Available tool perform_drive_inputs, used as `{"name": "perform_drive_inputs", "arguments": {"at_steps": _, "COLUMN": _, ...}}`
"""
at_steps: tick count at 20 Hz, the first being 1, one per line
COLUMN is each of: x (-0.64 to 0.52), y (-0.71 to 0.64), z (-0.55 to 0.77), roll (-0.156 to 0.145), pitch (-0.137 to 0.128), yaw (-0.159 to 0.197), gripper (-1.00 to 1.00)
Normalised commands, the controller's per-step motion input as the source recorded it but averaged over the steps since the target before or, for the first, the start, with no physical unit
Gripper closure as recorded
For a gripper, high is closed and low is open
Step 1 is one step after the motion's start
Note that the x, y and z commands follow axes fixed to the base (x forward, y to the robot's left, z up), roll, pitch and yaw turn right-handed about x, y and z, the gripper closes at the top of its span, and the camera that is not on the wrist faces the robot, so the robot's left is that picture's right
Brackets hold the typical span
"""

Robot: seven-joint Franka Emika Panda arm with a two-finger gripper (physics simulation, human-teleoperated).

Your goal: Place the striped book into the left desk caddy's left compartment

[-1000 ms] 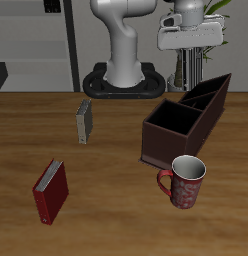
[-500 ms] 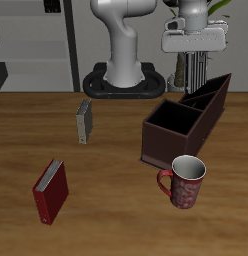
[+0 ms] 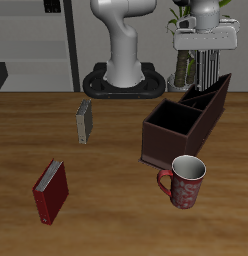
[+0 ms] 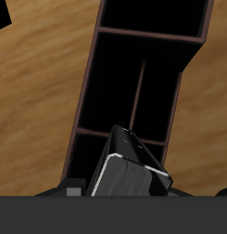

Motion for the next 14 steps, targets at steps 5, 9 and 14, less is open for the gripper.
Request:
{"name": "perform_drive_inputs", "arguments": {"at_steps": 5, "x": -0.09, "y": 0.24, "z": 0.01, "roll": 0.037, "pitch": 0.01, "yaw": -0.02, "gripper": 1.0}}
{"name": "perform_drive_inputs", "arguments": {"at_steps": 9, "x": 0.0, "y": 0.07, "z": -0.07, "roll": -0.01, "pitch": 0.021, "yaw": -0.015, "gripper": 1.0}}
{"name": "perform_drive_inputs", "arguments": {"at_steps": 14, "x": 0.05, "y": 0.08, "z": -0.18, "roll": -0.003, "pitch": 0.036, "yaw": -0.008, "gripper": 1.0}}
